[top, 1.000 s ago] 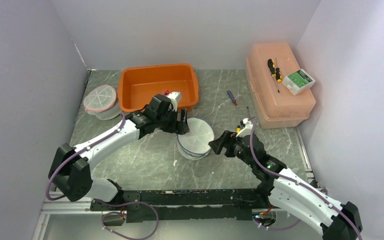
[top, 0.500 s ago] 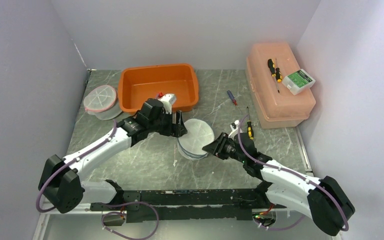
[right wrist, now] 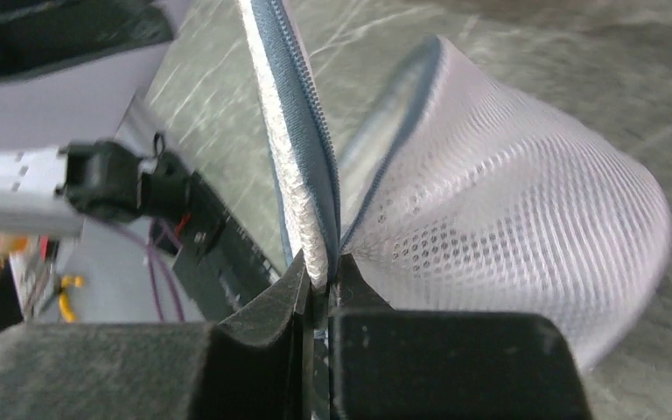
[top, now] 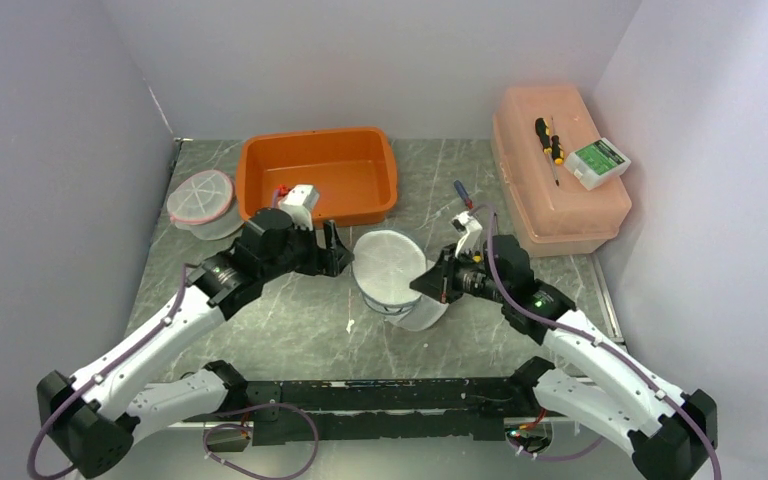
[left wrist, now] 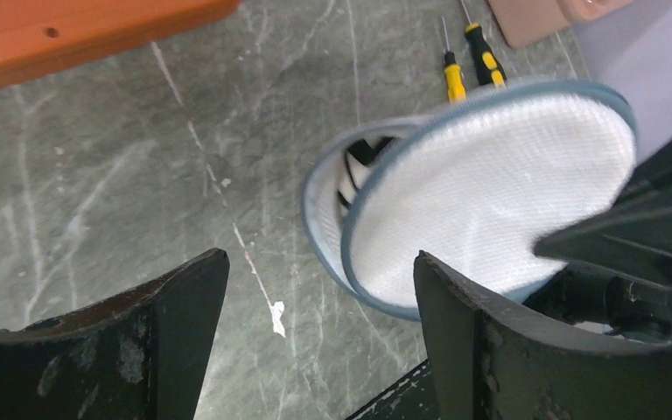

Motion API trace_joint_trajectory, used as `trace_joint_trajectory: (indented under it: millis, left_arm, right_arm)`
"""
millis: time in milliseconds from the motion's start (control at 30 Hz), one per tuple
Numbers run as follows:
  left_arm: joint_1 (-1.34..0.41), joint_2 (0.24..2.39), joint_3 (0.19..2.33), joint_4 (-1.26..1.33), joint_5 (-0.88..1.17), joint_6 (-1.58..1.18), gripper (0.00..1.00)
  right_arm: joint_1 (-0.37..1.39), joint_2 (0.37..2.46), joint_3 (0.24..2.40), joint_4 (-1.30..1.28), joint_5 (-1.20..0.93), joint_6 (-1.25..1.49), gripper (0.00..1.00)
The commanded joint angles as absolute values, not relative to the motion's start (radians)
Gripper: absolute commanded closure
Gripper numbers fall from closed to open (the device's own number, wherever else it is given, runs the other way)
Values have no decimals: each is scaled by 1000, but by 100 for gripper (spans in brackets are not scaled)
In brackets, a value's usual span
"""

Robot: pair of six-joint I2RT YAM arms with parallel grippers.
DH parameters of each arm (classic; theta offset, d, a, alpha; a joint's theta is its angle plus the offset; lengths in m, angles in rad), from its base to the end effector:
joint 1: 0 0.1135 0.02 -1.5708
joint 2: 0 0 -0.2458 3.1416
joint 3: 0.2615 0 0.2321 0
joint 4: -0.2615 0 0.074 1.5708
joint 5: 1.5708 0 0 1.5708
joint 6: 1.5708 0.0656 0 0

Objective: Unzip the laundry bag and remove the bra
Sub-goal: Unzip the laundry bag at the center of the board, then adjust the laundry bag at the center of the board.

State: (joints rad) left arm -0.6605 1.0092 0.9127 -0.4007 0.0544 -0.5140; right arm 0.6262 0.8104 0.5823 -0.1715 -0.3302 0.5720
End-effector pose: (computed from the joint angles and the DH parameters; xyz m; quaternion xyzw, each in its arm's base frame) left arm 0.1879 -0.1505 0.2931 0.0767 0.8557 -0.3027 0.4126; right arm 0.1560 0.1391 0.2464 -0.1131 0.8193 0.4205 0.3730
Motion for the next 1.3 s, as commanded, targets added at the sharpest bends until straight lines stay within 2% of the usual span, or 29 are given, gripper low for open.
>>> trace_joint_trajectory:
  millis: [0,167,333,700,867,1100,1267]
  left_arm:
    - [-659,914,947,-443,-86,-542,18]
    - [-659,799,917,-415,-161,-553,18]
    - [-659,758,905,-425,-162,-549,17]
    - [-659,683,954,-478,-241,-523,16]
    - [-659,673,945,-489,-260,-521,15]
    - [-660,696,880,-486,-242,-547,11]
    - [-659,725,798,-472,-178,-599,11]
  right_arm:
    - [674,863,735,-358,-551,331,100]
    - [856,1021,892,-518,-499,198,100]
    - [864,1098,925,-480,-510,172,100]
    - [938,1234,1169,-486,-653,86,100]
    - [923,1267,1087,-484,-583,86,100]
    - [751,1277,843,-386,-524,165,100]
    - [728,1310,824,-377,-448,195,98]
